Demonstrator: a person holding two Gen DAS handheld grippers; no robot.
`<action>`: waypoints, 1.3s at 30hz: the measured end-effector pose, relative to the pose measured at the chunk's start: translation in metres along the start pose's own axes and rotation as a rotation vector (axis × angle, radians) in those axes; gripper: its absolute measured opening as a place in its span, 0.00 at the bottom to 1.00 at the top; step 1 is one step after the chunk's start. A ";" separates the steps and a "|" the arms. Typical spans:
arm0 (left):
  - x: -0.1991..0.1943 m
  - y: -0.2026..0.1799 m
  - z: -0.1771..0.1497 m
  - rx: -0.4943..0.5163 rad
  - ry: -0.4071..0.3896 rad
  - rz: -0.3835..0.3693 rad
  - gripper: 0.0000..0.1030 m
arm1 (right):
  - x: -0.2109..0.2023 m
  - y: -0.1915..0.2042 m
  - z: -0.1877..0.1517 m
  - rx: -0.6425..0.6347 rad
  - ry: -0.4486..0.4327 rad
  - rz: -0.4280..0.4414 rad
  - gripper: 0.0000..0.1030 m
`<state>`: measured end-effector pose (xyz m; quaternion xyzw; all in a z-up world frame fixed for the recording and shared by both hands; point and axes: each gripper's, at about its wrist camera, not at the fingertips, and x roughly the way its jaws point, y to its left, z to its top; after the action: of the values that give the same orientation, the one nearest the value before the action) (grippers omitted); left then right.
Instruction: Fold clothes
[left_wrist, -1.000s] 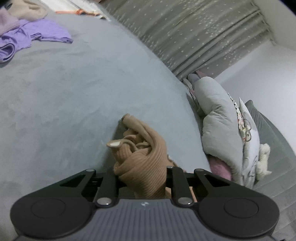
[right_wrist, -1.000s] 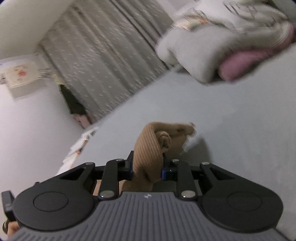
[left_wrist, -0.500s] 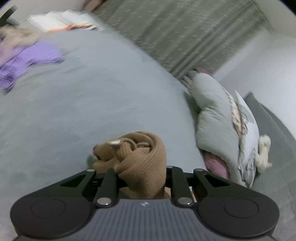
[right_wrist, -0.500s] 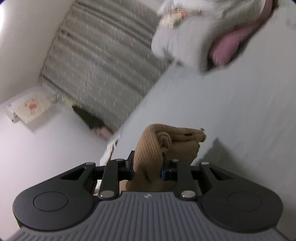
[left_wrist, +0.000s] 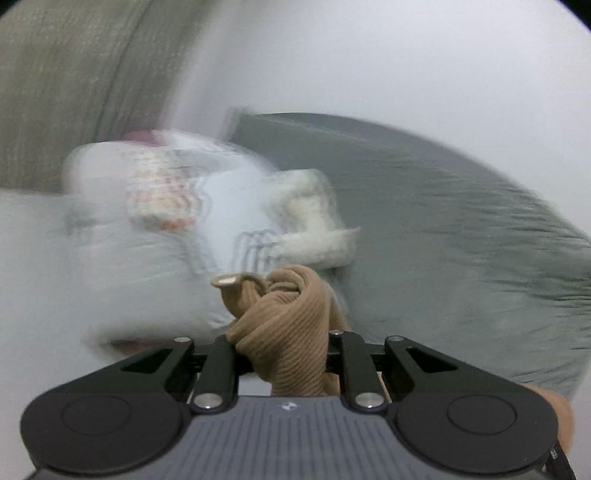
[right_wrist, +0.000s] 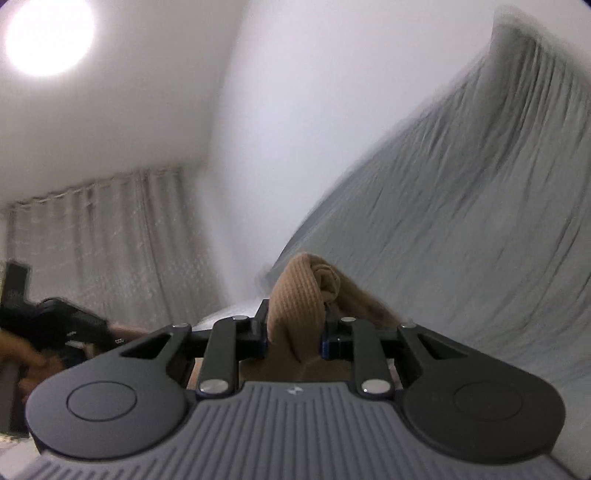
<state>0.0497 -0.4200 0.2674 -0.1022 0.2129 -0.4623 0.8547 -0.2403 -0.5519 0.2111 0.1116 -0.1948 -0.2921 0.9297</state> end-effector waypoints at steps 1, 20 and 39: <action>0.034 -0.016 -0.009 -0.003 0.023 -0.042 0.18 | -0.004 -0.015 0.001 0.009 -0.032 -0.052 0.25; 0.221 -0.004 -0.161 0.027 0.277 0.459 0.68 | -0.020 -0.146 -0.117 0.786 0.564 -0.876 0.38; 0.225 -0.048 -0.244 0.278 0.305 0.309 0.84 | 0.057 -0.127 -0.109 0.318 0.735 -0.579 0.81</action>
<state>0.0109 -0.6286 0.0079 0.1212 0.2869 -0.3610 0.8790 -0.2137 -0.6776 0.0890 0.3975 0.1428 -0.4465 0.7888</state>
